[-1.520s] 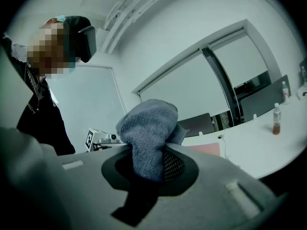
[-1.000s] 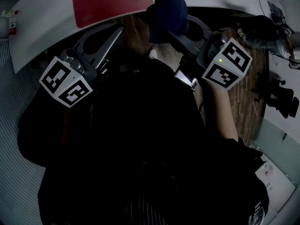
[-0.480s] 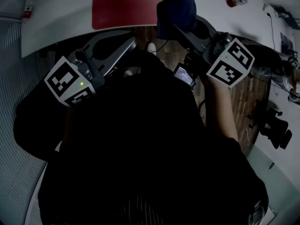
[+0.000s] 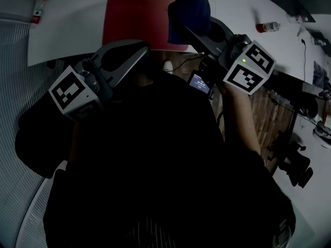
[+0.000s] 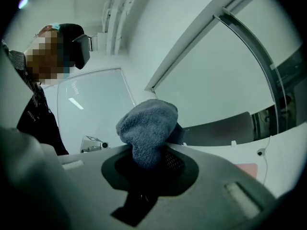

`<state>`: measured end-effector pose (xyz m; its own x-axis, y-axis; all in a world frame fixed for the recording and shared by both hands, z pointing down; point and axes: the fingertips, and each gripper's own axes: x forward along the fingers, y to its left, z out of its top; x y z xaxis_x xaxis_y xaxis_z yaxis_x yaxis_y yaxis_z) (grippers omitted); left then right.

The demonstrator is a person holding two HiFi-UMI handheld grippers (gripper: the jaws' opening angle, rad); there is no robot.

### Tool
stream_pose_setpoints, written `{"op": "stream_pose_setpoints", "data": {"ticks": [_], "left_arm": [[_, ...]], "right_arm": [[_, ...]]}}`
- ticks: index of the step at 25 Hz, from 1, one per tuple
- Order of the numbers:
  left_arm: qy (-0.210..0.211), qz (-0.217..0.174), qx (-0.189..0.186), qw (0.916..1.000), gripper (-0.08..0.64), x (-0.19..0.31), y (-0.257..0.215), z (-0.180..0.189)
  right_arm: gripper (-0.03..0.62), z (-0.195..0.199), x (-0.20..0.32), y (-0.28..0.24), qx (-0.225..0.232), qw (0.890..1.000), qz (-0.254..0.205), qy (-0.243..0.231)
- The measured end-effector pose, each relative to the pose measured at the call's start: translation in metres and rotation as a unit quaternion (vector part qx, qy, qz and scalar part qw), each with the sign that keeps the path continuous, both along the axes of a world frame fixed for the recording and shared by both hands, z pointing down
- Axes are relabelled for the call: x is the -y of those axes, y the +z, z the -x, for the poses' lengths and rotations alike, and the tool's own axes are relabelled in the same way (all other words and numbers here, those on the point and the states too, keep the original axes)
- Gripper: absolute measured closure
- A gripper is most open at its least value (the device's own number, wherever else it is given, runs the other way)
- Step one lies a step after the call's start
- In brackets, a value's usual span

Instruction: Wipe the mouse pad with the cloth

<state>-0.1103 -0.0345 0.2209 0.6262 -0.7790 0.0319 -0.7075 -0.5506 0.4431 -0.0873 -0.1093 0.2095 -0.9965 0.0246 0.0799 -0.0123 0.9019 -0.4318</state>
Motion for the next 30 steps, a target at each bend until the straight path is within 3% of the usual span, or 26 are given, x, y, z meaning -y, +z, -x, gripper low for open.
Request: {"op": "stream_pose_setpoints", "data": {"ticks": [7,18,30], "left_arm": [[-0.021,0.029,0.000,0.9994,0.551,0.042,0.013,-0.001],[-0.010,0.088,0.019,0.9958,0.551,0.145,0.035,-0.047],[-0.019,0.145,0.030,0.9888,0.551,0.172,0.073,-0.036]], "right_arm": [[0.525,-0.005,0.044,0.003,0.006,1.000,0.004,-0.013],[0.525,-0.061,0.156,0.030,0.009,0.999,0.050,-0.002],[0.525,-0.055,0.189,0.065,-0.007,0.996,0.084,-0.003]]}}
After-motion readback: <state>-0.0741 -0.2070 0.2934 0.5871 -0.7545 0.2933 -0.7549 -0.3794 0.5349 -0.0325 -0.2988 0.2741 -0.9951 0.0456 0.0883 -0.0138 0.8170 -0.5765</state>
